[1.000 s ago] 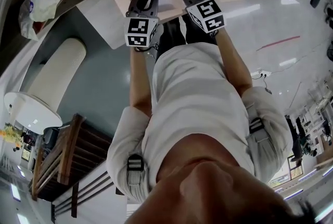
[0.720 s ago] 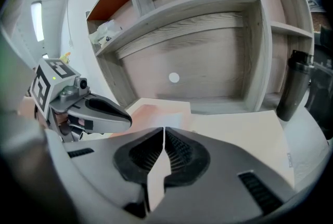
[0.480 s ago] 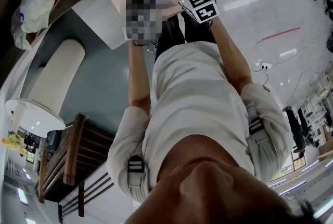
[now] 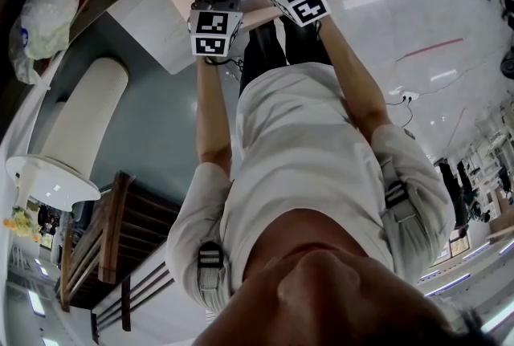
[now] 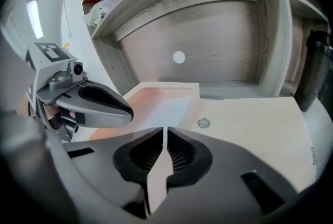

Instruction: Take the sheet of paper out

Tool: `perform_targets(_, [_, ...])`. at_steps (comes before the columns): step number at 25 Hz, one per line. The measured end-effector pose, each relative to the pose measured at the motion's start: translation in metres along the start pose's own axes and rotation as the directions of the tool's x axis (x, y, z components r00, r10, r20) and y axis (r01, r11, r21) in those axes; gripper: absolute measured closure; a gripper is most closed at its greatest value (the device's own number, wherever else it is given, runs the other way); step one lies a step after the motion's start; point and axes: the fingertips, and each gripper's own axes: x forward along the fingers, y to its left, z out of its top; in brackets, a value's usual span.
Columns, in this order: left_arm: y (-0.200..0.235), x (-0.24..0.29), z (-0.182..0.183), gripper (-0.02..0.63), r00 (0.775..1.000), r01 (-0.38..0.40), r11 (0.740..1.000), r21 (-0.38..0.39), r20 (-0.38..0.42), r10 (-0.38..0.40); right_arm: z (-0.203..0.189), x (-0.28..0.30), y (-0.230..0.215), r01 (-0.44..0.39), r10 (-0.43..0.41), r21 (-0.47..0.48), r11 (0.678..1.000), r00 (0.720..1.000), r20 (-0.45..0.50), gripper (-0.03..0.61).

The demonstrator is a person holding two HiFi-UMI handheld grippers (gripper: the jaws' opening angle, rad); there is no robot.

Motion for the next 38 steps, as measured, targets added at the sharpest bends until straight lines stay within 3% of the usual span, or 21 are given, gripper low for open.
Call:
perform_targets(2, [0.001,0.0,-0.002,0.597,1.0,-0.002,1.0,-0.006,-0.002,0.002,0.0,0.005,0.001,-0.006,0.006,0.008,1.0,1.0,-0.007,0.547])
perform_targets(4, [0.002,0.001,-0.004,0.597,1.0,-0.004,1.0,-0.011,-0.004,0.004,-0.002,0.011,0.002,-0.013,0.013,0.015,1.0,1.0,-0.019,0.491])
perform_targets(22, [0.007,0.011,-0.011,0.597,1.0,-0.002,1.0,-0.006,-0.026,0.002,-0.026,0.051,0.002,-0.014,0.022,0.074,0.997,0.994,-0.109,0.454])
perform_targets(25, [0.008,0.011,-0.011,0.597,1.0,-0.003,1.0,-0.007,-0.025,0.003,-0.03,0.056,0.001,-0.003,0.012,0.072,0.997,0.992,-0.126,0.47])
perform_targets(30, [0.008,0.014,-0.012,0.597,1.0,0.001,1.0,-0.011,-0.031,-0.001,-0.033,0.057,-0.01,0.04,-0.029,0.08,0.996,0.991,-0.131,0.554])
perform_targets(38, [0.004,0.02,-0.008,0.597,0.999,0.017,1.0,0.006,-0.038,-0.016,-0.03,0.056,-0.011,0.04,-0.028,0.098,0.994,0.992,-0.123,0.557])
